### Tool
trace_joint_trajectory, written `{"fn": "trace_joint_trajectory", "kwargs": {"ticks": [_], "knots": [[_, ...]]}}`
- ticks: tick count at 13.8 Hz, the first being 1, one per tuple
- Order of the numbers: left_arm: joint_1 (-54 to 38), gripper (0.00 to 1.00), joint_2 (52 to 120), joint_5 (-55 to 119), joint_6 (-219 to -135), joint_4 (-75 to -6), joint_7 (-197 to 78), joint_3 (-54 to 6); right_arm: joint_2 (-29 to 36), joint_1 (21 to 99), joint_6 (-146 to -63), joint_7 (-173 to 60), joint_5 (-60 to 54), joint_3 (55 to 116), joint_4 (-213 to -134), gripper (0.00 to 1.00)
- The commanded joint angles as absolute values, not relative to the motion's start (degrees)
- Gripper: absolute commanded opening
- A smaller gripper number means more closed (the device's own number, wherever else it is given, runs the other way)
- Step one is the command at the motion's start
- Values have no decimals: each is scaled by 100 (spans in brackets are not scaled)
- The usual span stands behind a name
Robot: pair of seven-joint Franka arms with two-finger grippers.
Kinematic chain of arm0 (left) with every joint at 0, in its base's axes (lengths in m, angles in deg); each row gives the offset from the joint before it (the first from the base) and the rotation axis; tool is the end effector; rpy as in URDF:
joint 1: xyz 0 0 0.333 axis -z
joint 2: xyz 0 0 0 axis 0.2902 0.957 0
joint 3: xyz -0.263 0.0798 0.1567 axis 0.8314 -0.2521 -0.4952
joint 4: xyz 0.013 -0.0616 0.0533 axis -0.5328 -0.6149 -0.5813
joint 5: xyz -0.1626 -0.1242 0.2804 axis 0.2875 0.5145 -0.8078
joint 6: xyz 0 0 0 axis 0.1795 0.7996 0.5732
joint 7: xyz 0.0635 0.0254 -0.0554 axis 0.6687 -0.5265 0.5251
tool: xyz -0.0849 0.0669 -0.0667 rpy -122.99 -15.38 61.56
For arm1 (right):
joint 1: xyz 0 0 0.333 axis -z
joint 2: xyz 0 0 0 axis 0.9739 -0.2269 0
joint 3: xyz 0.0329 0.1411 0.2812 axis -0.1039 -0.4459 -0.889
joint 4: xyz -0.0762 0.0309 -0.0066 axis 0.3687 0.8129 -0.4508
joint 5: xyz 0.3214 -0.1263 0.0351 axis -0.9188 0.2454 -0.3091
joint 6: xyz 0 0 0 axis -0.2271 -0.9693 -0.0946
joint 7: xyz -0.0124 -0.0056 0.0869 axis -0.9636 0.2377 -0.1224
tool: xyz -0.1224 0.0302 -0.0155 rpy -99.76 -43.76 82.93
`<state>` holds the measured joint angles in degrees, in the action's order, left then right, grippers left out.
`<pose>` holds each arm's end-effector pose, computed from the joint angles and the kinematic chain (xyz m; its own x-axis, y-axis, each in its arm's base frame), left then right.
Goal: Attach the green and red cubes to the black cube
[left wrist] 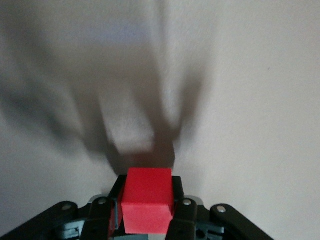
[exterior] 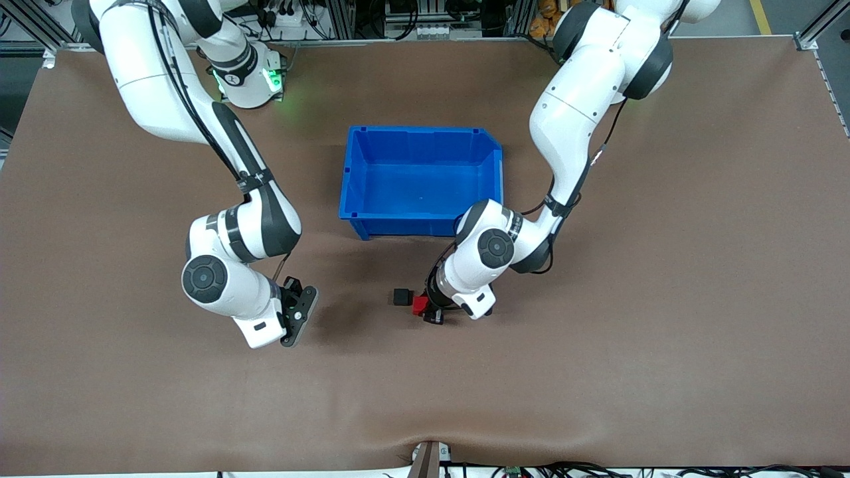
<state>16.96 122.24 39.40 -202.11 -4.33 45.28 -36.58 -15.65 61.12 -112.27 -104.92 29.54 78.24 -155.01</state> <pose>0.6043 -0.4634 0.1857 0.0709 0.9240 -0.3758 0.9929 -0.0293 0.1151 0.6601 0.2081 0.2678 0.3720 0.9256 0.0703 0.9280 -0.3693 -0.0486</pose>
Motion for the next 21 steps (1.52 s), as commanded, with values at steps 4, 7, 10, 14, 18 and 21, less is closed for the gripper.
{"fn": "trace_joint_trajectory", "kwargs": {"ticks": [4,7,10,14,18,21], "knots": [[1802,0,12412,4040,-20211,-153,4667,-3726,-1590,5966,-11123,-10605,2645,7792,-15425,0],[1802,0,12439,4049,-20211,-153,4667,-3708,-1582,5904,-11079,-10605,2636,7774,-15442,0],[1802,0,12439,4049,-20211,-153,4667,-3690,-1617,5826,-11088,-10614,2627,7625,-15469,0],[1837,0,12430,4049,-20211,-153,4720,-3682,-1626,5579,-11097,-10666,2688,7642,-15591,0],[1820,0,12421,4049,-20202,-162,4703,-3690,-1652,5422,-11132,-10526,2662,7642,-15732,0],[1750,39,12403,4040,-20202,-188,4572,-3752,-1757,5359,-11167,-10359,2680,7642,-15689,0]]}}
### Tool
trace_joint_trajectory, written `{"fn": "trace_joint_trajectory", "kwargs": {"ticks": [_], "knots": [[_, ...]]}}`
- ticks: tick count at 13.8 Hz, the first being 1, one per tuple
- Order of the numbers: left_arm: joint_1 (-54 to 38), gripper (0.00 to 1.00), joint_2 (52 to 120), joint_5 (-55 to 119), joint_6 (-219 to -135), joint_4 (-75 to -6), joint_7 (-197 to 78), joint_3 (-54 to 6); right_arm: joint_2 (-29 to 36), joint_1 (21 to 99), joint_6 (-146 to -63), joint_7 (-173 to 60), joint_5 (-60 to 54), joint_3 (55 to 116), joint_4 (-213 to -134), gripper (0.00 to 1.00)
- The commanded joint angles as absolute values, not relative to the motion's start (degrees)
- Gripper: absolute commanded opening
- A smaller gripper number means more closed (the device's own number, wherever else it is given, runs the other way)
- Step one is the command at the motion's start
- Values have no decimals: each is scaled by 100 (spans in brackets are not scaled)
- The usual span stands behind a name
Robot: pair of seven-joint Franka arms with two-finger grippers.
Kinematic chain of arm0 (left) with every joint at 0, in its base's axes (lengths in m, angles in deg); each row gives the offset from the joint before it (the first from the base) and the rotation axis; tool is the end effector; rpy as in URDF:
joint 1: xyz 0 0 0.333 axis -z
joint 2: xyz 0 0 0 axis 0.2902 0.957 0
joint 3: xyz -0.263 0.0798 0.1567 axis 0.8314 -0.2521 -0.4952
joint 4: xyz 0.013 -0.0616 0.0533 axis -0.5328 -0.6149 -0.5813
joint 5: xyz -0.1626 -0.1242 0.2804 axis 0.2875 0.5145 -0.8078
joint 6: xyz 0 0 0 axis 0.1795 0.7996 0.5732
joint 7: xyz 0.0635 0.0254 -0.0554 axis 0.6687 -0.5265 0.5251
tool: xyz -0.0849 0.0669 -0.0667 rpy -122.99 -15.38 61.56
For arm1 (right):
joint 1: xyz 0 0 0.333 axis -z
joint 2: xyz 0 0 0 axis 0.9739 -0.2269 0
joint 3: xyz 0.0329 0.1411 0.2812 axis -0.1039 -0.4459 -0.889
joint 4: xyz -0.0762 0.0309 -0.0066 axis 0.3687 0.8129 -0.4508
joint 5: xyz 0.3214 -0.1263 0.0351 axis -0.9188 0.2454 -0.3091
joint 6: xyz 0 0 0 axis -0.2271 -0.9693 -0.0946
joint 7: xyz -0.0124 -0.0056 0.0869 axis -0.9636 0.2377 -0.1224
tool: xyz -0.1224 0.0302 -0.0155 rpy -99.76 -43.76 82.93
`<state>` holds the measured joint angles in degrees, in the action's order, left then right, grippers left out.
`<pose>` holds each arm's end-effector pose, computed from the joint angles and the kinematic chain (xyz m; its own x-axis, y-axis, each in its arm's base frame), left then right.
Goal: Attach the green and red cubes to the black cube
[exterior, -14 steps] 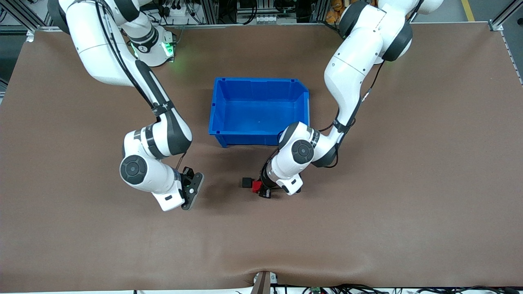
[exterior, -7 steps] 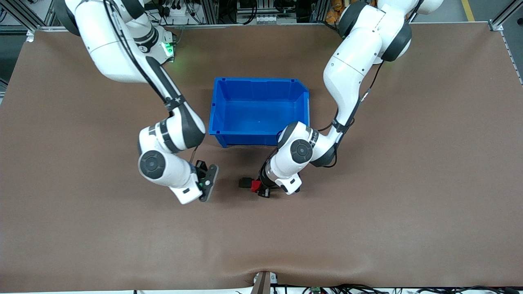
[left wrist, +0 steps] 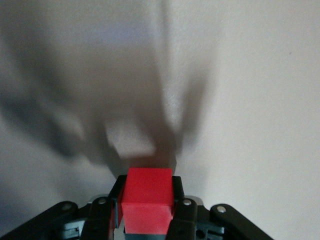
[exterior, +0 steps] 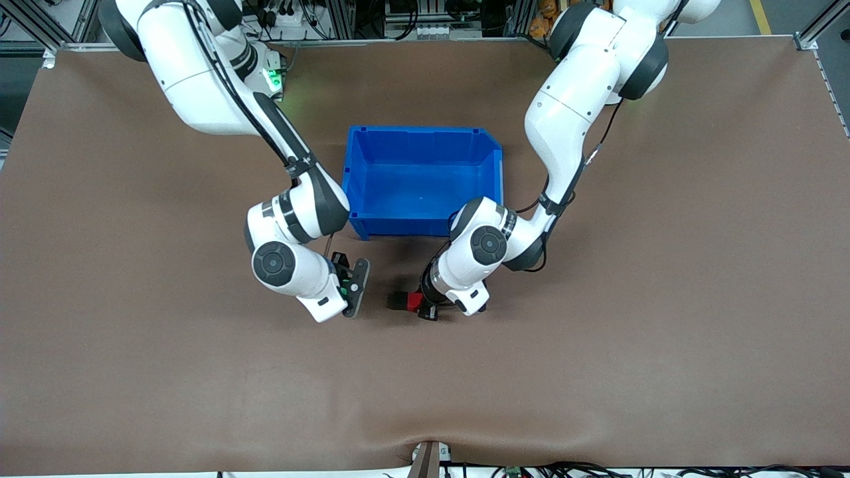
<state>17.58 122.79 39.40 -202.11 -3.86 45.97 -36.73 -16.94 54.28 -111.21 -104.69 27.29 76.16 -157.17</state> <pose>0.6005 -0.4689 0.1819 0.0671 0.9246 -0.3749 0.9935 -0.0273 0.1104 0.6084 0.3006 0.2365 0.2625 0.9627 0.0652 0.9569 -0.2510 -0.1464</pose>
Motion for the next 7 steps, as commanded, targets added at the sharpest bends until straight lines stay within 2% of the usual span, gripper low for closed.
{"fn": "trace_joint_trajectory", "kwargs": {"ticks": [1,2,7], "knots": [[1732,62,12403,4032,-20194,-206,4362,-3761,-1792,5342,-11176,-10298,2697,7642,-15671,0],[1740,95,12386,3988,-20133,-214,4134,-3769,-1819,5333,-11176,-10089,2741,7651,-15654,0],[1582,100,12106,3961,-19448,-215,3817,-3787,-2143,5017,-11211,-9243,3373,7695,-15057,0]]}}
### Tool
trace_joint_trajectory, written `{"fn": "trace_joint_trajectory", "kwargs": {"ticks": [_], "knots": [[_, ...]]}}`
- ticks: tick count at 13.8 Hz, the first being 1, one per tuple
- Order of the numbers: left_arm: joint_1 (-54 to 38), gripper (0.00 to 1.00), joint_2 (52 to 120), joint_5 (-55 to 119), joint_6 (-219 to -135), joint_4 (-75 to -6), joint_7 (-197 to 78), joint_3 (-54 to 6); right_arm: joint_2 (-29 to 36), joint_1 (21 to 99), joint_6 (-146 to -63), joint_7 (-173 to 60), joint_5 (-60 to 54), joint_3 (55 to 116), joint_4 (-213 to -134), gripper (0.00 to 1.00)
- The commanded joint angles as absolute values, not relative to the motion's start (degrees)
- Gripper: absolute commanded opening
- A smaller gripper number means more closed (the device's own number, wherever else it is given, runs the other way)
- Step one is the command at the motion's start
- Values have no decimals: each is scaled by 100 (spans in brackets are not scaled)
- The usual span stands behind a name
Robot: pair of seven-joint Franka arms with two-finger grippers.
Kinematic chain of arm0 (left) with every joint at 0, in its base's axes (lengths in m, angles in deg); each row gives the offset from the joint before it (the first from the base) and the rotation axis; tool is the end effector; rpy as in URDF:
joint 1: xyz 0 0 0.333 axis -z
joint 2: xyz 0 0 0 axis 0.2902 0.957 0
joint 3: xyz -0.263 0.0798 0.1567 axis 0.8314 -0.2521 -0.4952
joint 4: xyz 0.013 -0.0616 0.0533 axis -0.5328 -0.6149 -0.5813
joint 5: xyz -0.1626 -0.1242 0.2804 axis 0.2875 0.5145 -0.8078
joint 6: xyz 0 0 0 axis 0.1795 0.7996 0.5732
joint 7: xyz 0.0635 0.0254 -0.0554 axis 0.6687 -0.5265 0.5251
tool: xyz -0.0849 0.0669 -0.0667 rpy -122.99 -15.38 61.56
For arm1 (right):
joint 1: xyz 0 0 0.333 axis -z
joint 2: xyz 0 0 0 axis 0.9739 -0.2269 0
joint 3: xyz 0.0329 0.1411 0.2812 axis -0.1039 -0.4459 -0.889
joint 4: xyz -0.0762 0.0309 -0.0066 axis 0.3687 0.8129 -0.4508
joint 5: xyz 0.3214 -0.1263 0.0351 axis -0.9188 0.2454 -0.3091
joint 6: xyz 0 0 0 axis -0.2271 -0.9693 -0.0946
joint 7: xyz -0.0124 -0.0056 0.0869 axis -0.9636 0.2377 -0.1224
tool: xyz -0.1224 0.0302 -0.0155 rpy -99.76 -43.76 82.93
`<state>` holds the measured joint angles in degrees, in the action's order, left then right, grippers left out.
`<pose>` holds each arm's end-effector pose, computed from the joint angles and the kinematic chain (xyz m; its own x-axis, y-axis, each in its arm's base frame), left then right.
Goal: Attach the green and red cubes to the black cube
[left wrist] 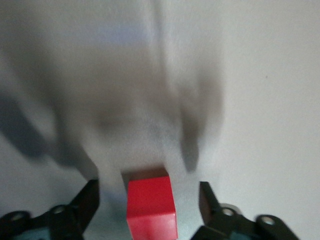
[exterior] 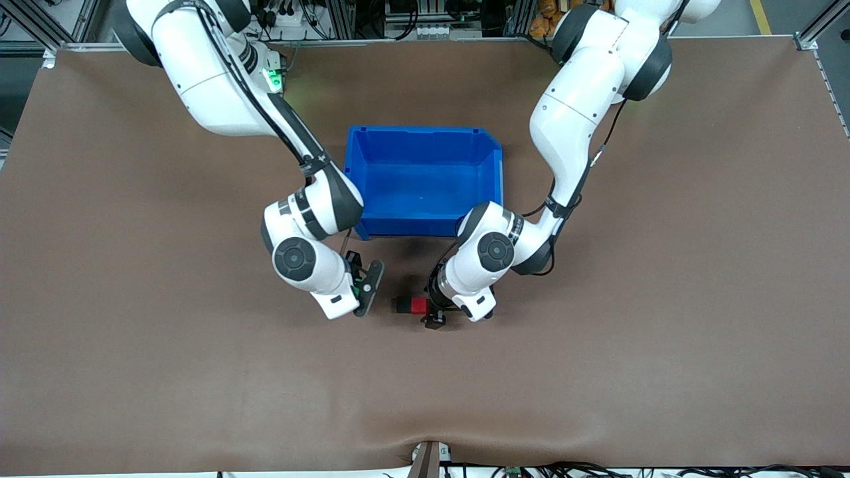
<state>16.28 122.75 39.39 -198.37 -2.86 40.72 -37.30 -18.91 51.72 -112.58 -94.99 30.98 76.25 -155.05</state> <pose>0.6104 -0.4522 0.1826 0.1369 0.9282 -0.3461 0.9887 -0.1063 0.1060 0.6052 0.3270 0.2293 0.3471 0.9375 0.0264 0.9342 -0.3431 -0.0977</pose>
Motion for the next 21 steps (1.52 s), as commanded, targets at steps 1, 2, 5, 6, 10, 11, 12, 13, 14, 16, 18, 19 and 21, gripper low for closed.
{"fn": "trace_joint_trajectory", "kwargs": {"ticks": [1,2,5,6,10,11,12,13,14,16,18,19,21], "knots": [[1521,100,12061,3961,-19246,-215,3606,-3778,-2240,4982,-11211,-9243,3470,7695,-14925,0],[1443,100,12000,3961,-19105,-206,3500,-3787,-2337,4955,-11211,-9243,3566,7695,-14802,0],[1310,100,11877,3848,-18893,-215,3034,-3857,-2530,4754,-11220,-9234,3839,7721,-14494,0],[1292,100,11833,3751,-18832,-215,3015,-3875,-2566,4709,-11229,-9234,3962,7748,-14441,0],[1126,100,11648,2733,-18410,-215,3006,-3866,-2741,4560,-11229,-9243,4261,7757,-14230,0],[1064,100,11569,2670,-18383,-215,2963,-3866,-2768,4533,-11229,-9243,4270,7757,-14221,0],[968,100,11481,2652,-18305,-215,2736,-3866,-2820,4507,-11220,-9243,4270,7783,-14151,0],[828,100,11376,2652,-18147,-215,2281,-3831,-2856,4498,-11229,-9243,4270,7792,-14098,0],[687,100,11288,2660,-17946,-215,1720,-3831,-2917,4463,-11229,-9243,4270,7792,-14019,0],[415,100,11086,2660,-17603,-223,761,-3822,-3005,4454,-11229,-9243,4270,7792,-13905,0],[107,100,10840,2652,-17199,-215,127,-3814,-3058,4402,-11368,-9234,4270,7801,-13887,0],[10,100,10700,2643,-16979,-215,-294,-3840,-3076,4393,-11430,-9234,4270,7827,-13887,0],[-201,100,10348,2617,-16504,-215,-1261,-3875,-3102,4393,-11483,-9243,4270,7827,-13887,0]]}}
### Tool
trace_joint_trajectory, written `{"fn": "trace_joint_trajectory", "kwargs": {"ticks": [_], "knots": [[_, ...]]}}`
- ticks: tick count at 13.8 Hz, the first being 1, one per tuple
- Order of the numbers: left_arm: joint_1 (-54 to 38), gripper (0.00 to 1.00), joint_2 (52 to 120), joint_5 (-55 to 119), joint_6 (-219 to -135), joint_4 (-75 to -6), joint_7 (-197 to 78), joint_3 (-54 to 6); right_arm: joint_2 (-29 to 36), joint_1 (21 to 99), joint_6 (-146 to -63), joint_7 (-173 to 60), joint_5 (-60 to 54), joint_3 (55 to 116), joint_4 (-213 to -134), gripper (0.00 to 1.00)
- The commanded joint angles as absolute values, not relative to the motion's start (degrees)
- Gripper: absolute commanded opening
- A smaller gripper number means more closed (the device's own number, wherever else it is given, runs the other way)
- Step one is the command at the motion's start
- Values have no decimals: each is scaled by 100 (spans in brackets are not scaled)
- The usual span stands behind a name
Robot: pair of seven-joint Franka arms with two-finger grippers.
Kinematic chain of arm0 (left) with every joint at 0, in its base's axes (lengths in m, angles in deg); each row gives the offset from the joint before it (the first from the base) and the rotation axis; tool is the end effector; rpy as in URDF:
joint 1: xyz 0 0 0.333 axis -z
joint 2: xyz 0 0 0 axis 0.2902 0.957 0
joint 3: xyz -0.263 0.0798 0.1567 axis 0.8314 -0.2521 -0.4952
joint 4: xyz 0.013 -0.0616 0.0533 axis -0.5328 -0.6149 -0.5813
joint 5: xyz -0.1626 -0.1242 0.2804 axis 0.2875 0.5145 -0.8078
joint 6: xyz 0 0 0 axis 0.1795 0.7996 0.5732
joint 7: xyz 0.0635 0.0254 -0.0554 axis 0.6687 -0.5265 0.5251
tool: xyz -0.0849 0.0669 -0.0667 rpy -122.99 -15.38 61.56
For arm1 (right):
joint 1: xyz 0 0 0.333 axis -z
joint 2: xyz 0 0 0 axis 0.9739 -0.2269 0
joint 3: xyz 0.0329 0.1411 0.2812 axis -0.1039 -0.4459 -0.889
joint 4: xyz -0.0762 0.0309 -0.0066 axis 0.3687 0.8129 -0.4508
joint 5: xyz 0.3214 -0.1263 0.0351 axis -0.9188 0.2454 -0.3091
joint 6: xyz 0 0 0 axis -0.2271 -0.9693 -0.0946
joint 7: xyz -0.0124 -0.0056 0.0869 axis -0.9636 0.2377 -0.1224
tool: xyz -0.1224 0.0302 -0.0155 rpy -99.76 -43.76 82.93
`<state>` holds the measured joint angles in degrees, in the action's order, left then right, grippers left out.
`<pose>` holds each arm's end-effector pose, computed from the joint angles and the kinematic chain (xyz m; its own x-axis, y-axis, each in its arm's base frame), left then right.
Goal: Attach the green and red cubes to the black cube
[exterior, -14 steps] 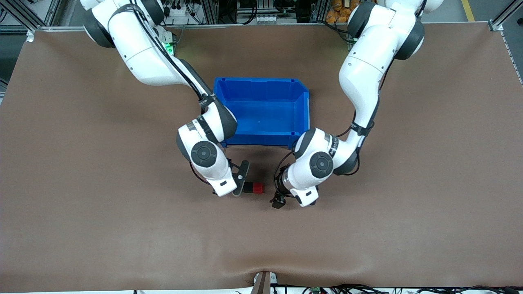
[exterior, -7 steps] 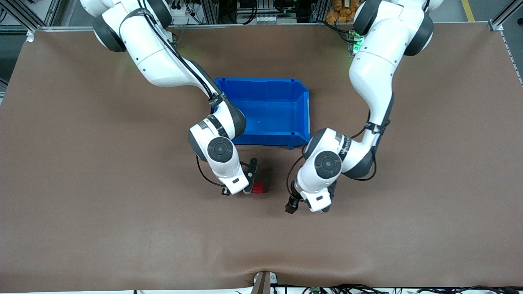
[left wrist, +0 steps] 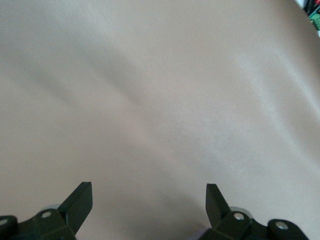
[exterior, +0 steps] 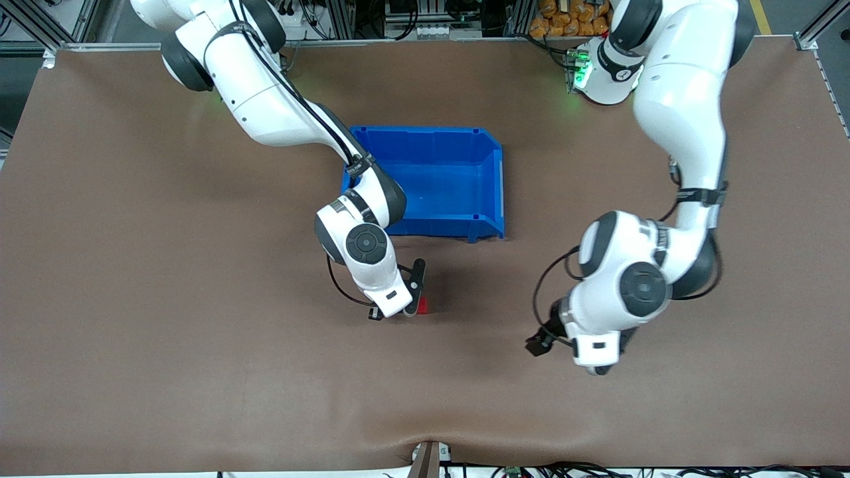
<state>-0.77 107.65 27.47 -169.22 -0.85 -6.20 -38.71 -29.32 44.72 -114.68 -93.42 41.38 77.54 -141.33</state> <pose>0.6881 -0.2350 0.3407 0.7341 0.6737 -0.0849 0.6790 -0.7291 0.0854 0.6110 0.4018 0.2016 0.1787 0.9838 -0.0149 0.9806 -0.1769 0.0848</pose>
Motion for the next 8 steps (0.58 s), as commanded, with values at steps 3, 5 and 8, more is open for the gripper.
{"fn": "trace_joint_trajectory", "kwargs": {"ticks": [3,5,8], "knots": [[-553,100,9865,2187,-16038,-223,-2334,-3866,-3128,4393,-11580,-9234,4270,7827,-13887,12],[-588,100,9549,1836,-15678,-223,-2880,-3866,-3146,4401,-11773,-9251,4270,7827,-13922,100],[-982,100,8969,1764,-15133,-223,-3644,-3849,-3146,4401,-11791,-9243,4270,7827,-13939,100]]}}
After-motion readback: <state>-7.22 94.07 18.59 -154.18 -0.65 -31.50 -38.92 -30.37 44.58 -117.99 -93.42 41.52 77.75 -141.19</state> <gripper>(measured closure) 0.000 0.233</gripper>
